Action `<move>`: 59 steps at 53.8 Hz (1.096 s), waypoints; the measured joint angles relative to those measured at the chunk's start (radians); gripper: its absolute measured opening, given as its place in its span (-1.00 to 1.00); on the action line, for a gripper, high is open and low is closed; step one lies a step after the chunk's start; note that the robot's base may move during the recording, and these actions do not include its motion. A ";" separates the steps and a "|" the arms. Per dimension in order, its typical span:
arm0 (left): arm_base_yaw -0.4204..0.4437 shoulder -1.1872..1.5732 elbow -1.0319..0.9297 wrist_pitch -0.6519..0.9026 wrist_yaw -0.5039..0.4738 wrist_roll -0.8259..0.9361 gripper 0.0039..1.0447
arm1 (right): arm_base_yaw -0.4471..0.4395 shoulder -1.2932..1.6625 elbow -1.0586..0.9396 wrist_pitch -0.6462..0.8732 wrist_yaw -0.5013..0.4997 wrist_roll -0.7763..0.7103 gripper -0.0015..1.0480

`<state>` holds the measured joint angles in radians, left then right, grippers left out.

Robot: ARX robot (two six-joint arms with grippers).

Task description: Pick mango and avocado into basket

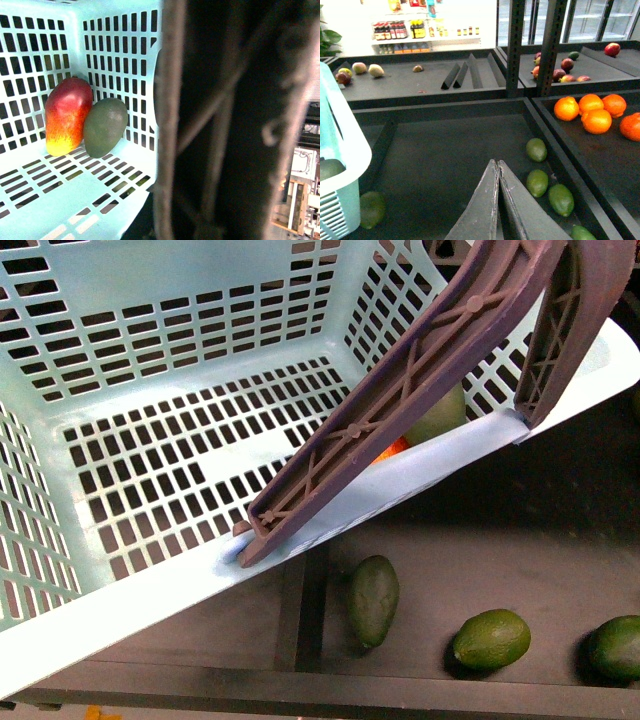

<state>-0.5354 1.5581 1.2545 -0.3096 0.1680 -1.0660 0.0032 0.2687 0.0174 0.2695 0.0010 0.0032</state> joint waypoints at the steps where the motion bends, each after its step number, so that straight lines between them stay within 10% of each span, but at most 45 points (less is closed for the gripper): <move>1: 0.000 0.000 0.000 0.000 0.000 0.000 -0.93 | 0.000 -0.003 0.000 -0.003 0.000 0.000 -0.96; 32: 0.000 0.000 0.000 0.000 0.000 -0.001 -0.93 | 0.000 -0.261 0.000 -0.267 0.001 -0.001 -0.95; 59: 0.000 0.000 0.000 0.000 0.000 0.000 -0.93 | 0.000 -0.262 0.000 -0.268 0.001 0.000 0.66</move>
<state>-0.5358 1.5581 1.2545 -0.3096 0.1680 -1.0660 0.0032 0.0063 0.0174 0.0013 0.0017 0.0029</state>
